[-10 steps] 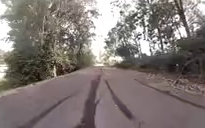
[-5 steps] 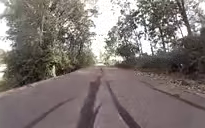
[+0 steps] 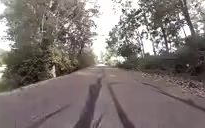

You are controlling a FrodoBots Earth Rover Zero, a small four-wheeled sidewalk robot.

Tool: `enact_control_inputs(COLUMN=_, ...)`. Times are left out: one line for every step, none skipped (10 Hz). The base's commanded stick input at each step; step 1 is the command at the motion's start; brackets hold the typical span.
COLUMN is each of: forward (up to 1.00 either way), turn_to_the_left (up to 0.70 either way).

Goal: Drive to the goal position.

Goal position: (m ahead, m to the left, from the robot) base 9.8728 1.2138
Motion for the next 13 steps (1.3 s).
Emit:
enact_control_inputs(forward=0.7, turn_to_the_left=0.0)
enact_control_inputs(forward=0.7, turn_to_the_left=0.0)
enact_control_inputs(forward=0.7, turn_to_the_left=0.0)
enact_control_inputs(forward=0.7, turn_to_the_left=0.0)
enact_control_inputs(forward=0.7, turn_to_the_left=0.0)
enact_control_inputs(forward=0.7, turn_to_the_left=0.0)
enact_control_inputs(forward=0.7, turn_to_the_left=0.0)
enact_control_inputs(forward=0.7, turn_to_the_left=0.0)
enact_control_inputs(forward=0.7, turn_to_the_left=0.0)
enact_control_inputs(forward=0.7, turn_to_the_left=0.0)
enact_control_inputs(forward=0.7, turn_to_the_left=0.0)
enact_control_inputs(forward=0.7, turn_to_the_left=0.0)
enact_control_inputs(forward=0.7, turn_to_the_left=0.0)
